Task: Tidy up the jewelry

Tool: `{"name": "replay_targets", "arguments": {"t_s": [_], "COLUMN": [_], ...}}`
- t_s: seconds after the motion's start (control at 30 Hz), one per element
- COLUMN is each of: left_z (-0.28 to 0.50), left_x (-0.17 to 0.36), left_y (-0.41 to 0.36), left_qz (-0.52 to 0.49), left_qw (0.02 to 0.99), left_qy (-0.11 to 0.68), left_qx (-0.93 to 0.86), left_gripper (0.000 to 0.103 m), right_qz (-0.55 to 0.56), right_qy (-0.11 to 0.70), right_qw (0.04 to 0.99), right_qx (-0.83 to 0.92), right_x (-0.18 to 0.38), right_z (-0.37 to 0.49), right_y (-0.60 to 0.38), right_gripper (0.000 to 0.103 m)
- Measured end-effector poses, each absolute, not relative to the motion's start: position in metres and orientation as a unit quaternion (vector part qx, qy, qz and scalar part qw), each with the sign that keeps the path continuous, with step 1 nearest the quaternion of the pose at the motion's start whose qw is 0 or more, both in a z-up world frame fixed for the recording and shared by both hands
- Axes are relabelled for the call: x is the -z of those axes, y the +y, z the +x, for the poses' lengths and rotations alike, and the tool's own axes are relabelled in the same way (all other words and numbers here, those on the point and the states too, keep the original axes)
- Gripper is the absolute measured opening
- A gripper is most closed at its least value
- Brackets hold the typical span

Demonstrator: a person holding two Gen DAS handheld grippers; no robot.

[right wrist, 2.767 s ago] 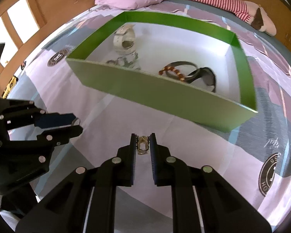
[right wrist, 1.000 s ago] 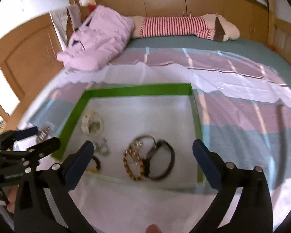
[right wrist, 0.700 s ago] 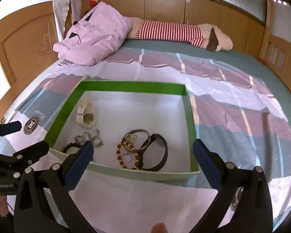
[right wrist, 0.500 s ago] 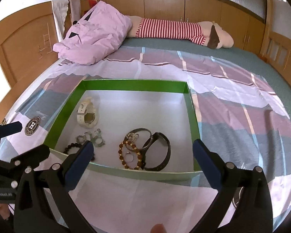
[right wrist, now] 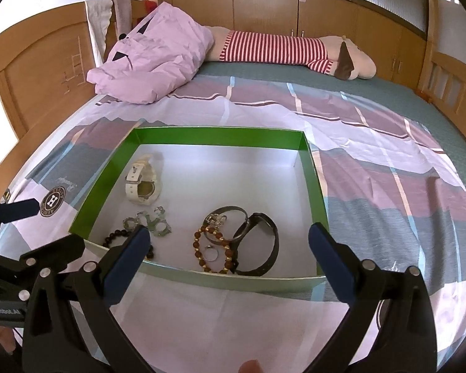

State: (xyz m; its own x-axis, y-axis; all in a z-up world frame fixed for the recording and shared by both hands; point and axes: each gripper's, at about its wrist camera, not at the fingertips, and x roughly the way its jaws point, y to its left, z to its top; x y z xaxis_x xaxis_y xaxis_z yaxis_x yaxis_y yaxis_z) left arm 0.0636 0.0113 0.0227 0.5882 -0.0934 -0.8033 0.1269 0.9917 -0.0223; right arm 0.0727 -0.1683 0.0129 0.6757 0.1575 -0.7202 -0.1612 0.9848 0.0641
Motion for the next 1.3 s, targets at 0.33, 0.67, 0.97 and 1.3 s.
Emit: {"name": "replay_targets", "arguments": {"t_s": [0.33,0.67,0.97,1.3], "left_z": [0.0648,0.0641,0.0643,0.0639], "left_x": [-0.0225,-0.0213,-0.0216,-0.021], "left_y": [0.0114,0.0103,0.0102,0.0087], "left_qz": [0.017,0.017,0.016,0.015], "left_qw": [0.89,0.89,0.89,0.889], "left_qy": [0.451,0.452,0.452,0.452], "left_qx": [0.062,0.063,0.063,0.063], "left_gripper": [0.101,0.101,0.101,0.101], "right_qz": [-0.002,-0.002,-0.002,-0.002], "right_qy": [0.392,0.393,0.393,0.394], "right_qw": [0.916,0.916,0.916,0.915], "right_qx": [-0.087,-0.087,-0.086,-0.085], "right_x": [-0.0149,-0.0152,-0.015,-0.0137], "right_z": [0.0718,0.0718,0.0719,0.0722], "right_y": [-0.1698,-0.1698,-0.17,-0.1701], "right_gripper": [0.102,0.102,0.102,0.102]}}
